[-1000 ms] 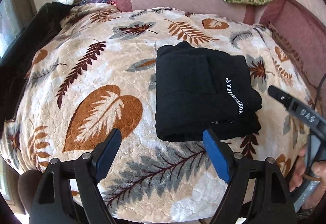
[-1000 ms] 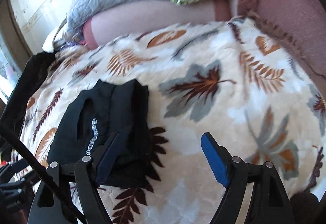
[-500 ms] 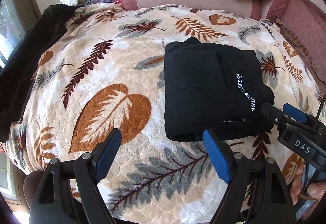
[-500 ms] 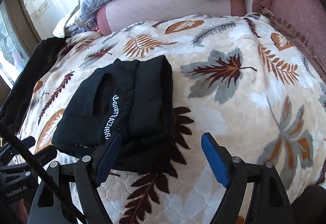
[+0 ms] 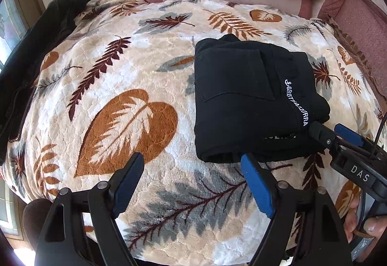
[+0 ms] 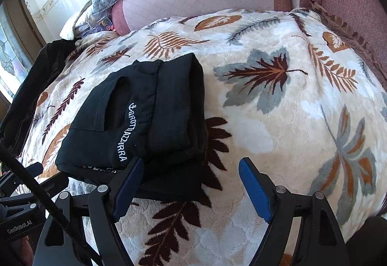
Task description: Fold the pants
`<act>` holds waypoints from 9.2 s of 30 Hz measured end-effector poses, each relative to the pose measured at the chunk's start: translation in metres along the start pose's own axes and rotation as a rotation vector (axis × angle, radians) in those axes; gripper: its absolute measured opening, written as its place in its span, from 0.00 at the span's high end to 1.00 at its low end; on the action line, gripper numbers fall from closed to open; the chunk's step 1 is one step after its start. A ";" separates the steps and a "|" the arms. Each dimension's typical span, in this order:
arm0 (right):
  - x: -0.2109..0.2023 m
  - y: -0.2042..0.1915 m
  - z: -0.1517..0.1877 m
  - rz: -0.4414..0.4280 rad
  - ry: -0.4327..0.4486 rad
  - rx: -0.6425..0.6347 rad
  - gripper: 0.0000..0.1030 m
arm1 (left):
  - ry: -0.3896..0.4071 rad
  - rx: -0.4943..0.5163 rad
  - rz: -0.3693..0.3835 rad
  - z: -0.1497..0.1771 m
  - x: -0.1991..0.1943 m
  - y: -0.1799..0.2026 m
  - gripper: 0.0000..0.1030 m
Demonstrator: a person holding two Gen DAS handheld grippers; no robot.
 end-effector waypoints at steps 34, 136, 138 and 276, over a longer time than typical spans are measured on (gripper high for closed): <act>0.076 0.030 -0.050 -0.511 0.059 0.236 0.53 | -0.236 -0.020 0.437 -0.097 0.087 0.037 0.57; 0.140 0.079 -0.133 -0.564 -0.011 0.111 0.62 | -0.251 -0.061 0.380 -0.169 0.139 0.074 0.46; 0.131 0.071 -0.141 -0.551 0.010 0.076 0.64 | -0.207 -0.049 0.398 -0.177 0.128 0.079 0.50; 0.039 0.033 -0.021 0.228 -0.020 -0.042 0.13 | -0.007 0.034 -0.075 -0.020 0.038 0.047 0.00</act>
Point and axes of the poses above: each gripper's, at about its wrist camera, not at the fingertips, and x roughly the way its jaws point, y to its right, z to its underside, the point moved 1 cm from there along x, roughly the way its jaws point, and after that the axes turned 15 degrees about -x, right-handed, at the moved point
